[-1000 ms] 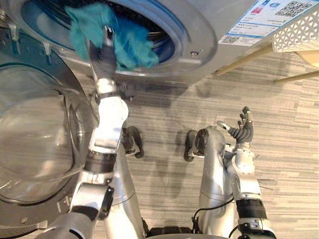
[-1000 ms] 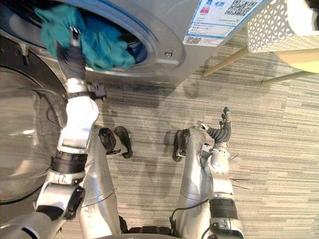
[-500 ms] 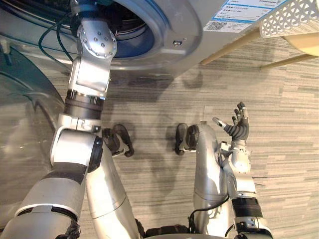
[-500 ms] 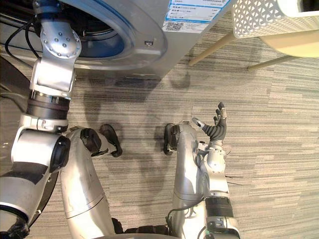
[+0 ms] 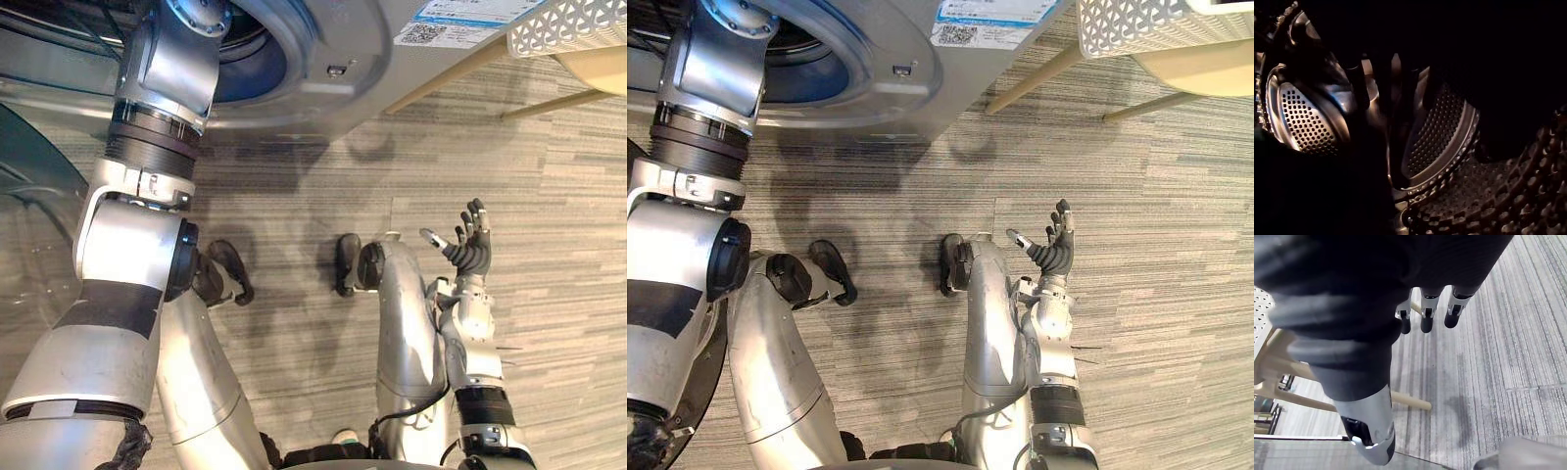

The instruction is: Pick up the laundry basket with both hands and put the clothes into the washing machine.

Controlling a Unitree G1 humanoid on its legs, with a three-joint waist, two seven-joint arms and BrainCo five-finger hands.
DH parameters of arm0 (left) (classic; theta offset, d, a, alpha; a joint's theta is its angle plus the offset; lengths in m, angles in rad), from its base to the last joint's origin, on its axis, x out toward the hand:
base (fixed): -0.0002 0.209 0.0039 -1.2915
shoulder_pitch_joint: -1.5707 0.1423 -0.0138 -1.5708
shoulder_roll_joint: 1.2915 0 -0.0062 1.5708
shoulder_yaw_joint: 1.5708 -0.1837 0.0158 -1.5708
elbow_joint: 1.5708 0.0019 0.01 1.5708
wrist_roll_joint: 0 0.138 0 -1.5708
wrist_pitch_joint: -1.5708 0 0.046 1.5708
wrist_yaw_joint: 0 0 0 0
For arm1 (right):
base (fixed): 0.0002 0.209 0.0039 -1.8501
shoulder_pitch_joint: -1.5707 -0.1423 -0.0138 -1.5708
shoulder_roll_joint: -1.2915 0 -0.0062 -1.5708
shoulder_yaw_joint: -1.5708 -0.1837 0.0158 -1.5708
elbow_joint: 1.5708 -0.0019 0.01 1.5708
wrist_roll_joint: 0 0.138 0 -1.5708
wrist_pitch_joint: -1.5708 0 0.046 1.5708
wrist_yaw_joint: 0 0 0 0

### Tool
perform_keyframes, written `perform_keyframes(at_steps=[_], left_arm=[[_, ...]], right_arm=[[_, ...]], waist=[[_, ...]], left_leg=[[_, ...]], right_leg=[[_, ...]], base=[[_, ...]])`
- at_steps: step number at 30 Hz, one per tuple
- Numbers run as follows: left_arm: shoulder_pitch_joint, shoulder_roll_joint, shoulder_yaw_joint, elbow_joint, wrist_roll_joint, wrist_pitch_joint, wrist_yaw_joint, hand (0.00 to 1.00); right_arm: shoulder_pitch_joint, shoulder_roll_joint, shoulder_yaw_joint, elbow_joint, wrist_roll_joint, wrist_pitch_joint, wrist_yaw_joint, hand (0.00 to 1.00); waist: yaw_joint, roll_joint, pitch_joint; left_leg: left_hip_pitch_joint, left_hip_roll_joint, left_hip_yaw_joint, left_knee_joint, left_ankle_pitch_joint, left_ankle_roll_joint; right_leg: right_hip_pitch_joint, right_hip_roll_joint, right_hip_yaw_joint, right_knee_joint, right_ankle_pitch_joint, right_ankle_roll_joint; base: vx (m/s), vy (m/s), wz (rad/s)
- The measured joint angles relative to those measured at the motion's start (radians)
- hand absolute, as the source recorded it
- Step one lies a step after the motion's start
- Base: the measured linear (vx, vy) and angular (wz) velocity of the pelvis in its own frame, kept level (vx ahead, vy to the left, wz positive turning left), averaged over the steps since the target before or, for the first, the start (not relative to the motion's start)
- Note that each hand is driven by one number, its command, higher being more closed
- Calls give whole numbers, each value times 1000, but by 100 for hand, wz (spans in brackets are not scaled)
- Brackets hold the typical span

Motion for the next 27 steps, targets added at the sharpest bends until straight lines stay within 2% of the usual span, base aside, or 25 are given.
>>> perform_keyframes(at_steps=[3, 6, 7, 8, 9, 13, 15, 18, 20, 25, 27], left_arm=[[158, -1, 47, -133, -13, 1, 17, 0], [392, -25, 115, -239, -22, 2, 18, 0], [505, -48, 127, -282, -37, 0, 17, 0], [559, -63, 134, -298, -46, -2, 17, 0], [661, -92, 148, -327, -61, -5, 16, 0], [968, -213, 192, -382, -153, -20, 12, 0], [1186, -298, 189, -424, -197, -36, -1, 0], [1380, -369, 177, -424, -224, -45, -34, 0], [1482, -396, 173, -397, -256, -60, -59, 0], [1562, -392, 198, -144, -284, -78, -126, 0], [1568, -391, 216, -58, -279, -78, -144, 0]], right_arm=[[12, 2, 10, 0, -2, 16, 6, 0], [24, 3, 9, -5, -10, 51, 10, 0], [48, 3, 11, -5, -14, 58, 10, 0], [62, 3, 11, -5, -18, 60, 10, 0], [75, 1, 11, -6, -22, 71, 10, 0], [104, -1, 11, -12, -55, 101, 14, 0], [147, -5, 11, -13, -75, 124, 15, 0], [214, -8, 10, -11, -93, 141, 16, 0], [260, -11, 9, 11, -97, 143, 19, 0], [286, -21, 10, 171, -105, 159, 57, 0], [286, -24, 9, 238, -114, 164, 58, 0]], waist=[[21, 0, -4], [29, 1, -10], [35, 3, -66], [39, 3, -96], [46, 5, -121], [83, 10, -126], [86, 20, -174], [95, 48, -214], [107, 63, -254], [107, 94, -343], [107, 102, -370]], left_leg=[[85, -8, -1, -60, 10, -18], [189, -23, -1, -138, 22, -38], [197, -30, 3, -177, 31, -43], [199, -36, 6, -198, 38, -42], [235, -47, 10, -236, 53, -44], [422, -48, 26, -343, 64, -61], [524, -69, 33, -447, 83, -69], [673, -83, 37, -574, 107, -85], [801, -100, 56, -705, 149, -81], [1092, -136, 137, -1025, 253, -74], [1161, -139, 163, -1102, 275, -75]], right_leg=[[89, -5, -18, -51, -3, -6], [203, -18, -45, -118, -10, -19], [211, -23, -54, -150, -11, -20], [213, -27, -58, -165, -11, -21], [250, -35, -66, -195, -12, -23], [442, -37, -100, -296, -11, -23], [557, -47, -127, -394, -11, -25], [722, -51, -167, -524, 8, -26], [849, -52, -185, -649, 42, -17], [1113, -44, -203, -959, 155, 11], [1175, -32, -200, -1047, 191, 18]], base=[[39, -56, 14], [64, -74, 24], [83, -76, 25], [109, -67, 29], [172, -77, 25], [147, -67, 19], [118, -57, 35], [148, -25, 35], [164, 11, 23], [171, 37, 1], [128, 43, -20]])
